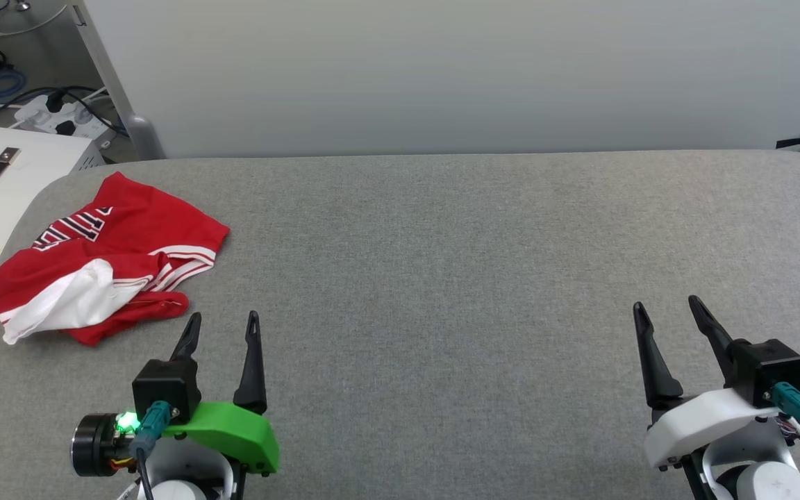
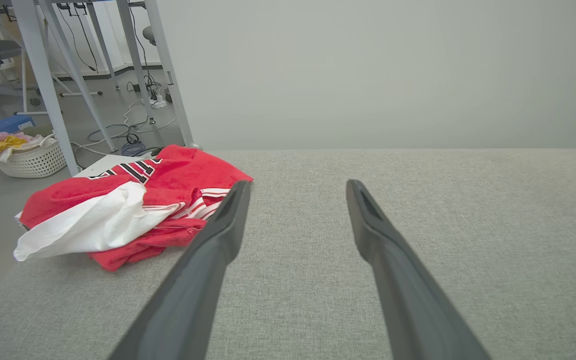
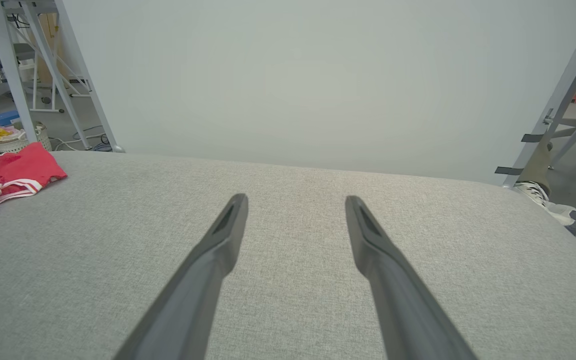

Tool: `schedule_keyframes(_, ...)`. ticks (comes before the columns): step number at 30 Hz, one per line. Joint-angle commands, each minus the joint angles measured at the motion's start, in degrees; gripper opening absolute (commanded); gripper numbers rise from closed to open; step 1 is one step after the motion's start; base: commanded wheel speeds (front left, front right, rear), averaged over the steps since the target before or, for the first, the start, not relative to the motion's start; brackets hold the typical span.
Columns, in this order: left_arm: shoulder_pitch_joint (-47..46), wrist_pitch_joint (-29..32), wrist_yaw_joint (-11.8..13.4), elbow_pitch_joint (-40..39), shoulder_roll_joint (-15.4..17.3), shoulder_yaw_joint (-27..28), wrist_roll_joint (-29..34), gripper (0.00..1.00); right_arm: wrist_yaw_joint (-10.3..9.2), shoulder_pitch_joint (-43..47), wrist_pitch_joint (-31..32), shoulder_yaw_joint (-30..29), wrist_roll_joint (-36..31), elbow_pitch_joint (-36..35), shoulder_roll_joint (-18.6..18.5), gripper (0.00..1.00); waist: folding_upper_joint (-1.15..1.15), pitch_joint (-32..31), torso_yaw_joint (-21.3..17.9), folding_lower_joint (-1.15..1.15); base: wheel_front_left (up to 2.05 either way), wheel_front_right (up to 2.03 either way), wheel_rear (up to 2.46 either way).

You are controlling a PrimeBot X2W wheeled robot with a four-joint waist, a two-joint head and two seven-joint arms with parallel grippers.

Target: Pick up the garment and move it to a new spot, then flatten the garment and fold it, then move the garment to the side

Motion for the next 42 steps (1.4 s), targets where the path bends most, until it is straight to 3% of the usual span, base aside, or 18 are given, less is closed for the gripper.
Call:
schedule_keyframes(1,0.62,-0.65,-0.33,-0.10,-0.07,-0.05,-0.83,1.00,-0.01,0.70,-0.71,-0.05,0.75,-0.29,0.03,1.00,0.00,-0.02,0.02,0.00,0.00,0.00,0.00)
schedule_keyframes(16,1.23,-2.44,-0.96,-0.54,-0.10,-0.49,-2.14,1.00,-0.02,1.29,-2.48,0.42,2.77,-2.45,0.04,1.00,0.00,-0.30,0.13,0.00,0.00,0.00,0.00)
schedule_keyframes(42,1.62,-5.52,-1.75,2.04,-0.15,-1.96,-4.77,1.00,-0.03,1.87,-5.51,0.58,4.06,0.02,0.06,1.00,0.00,0.71,0.17,0.00,0.00,0.00,0.00)
